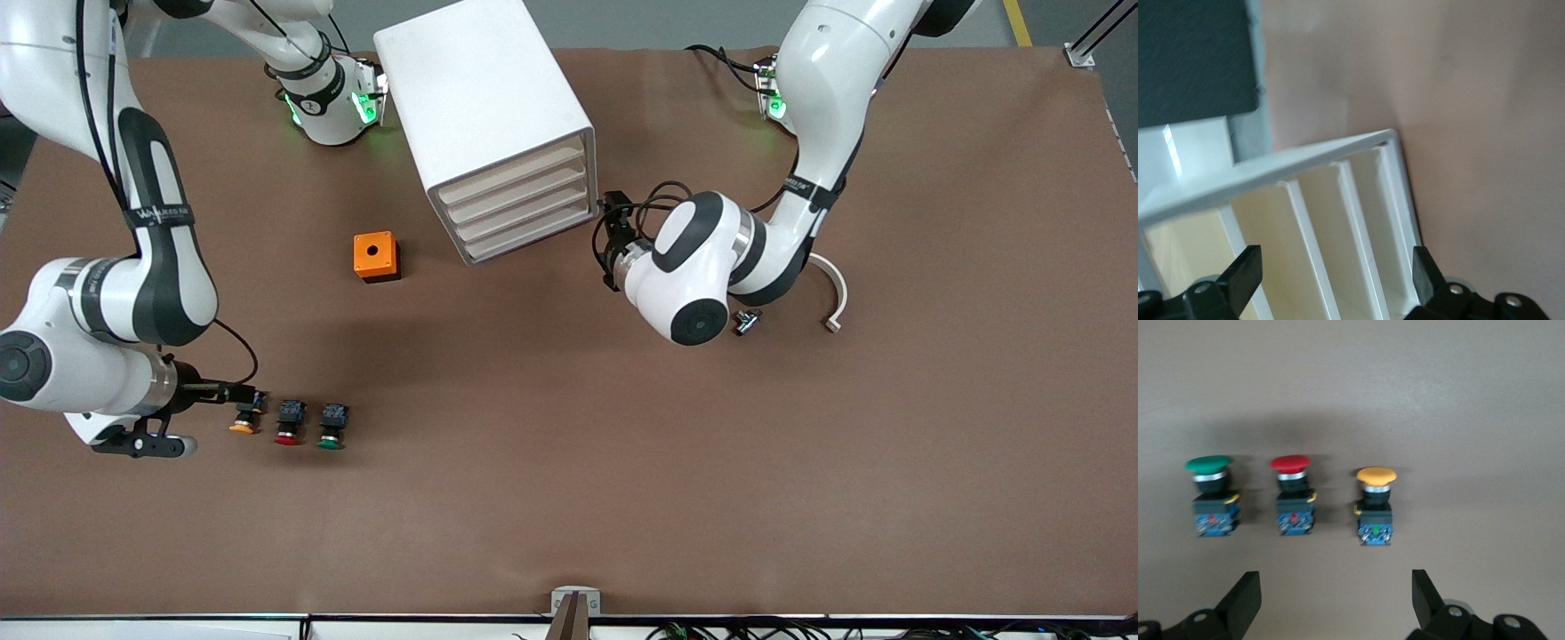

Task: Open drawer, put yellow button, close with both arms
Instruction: 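Grasp the yellow button with the right gripper while the left gripper grips the drawer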

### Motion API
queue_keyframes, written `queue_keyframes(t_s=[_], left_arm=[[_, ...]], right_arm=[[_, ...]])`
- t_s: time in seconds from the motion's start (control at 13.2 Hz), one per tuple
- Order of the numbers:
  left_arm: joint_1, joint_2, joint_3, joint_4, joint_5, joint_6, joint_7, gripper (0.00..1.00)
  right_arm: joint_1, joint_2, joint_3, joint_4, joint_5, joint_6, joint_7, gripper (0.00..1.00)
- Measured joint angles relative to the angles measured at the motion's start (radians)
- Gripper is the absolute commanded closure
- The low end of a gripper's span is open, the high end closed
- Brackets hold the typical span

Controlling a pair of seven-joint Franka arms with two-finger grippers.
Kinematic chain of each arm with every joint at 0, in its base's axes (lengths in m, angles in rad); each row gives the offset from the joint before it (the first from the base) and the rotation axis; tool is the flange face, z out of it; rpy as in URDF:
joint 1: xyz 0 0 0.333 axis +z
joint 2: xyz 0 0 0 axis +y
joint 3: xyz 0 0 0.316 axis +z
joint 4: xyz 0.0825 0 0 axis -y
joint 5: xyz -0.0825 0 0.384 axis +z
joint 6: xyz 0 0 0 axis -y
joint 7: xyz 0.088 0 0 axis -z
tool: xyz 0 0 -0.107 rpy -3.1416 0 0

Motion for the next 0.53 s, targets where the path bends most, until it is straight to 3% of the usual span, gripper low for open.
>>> queue_keyframes(t_s=[0.23, 0.53], left_arm=[[-0.033, 0.042, 0.000, 0.000, -0.108, 0.000, -0.115, 0.16], [-0.062, 0.069, 0.000, 0.001, -0.220, 0.000, -0.221, 0.21]], right_arm=[[-0.059, 0.066, -0.001, -0.031, 0.000, 0.069, -0.006, 0.00], [-0.070, 0.114, 0.008, -0.106, 0.002, 0.189, -0.006, 0.00]])
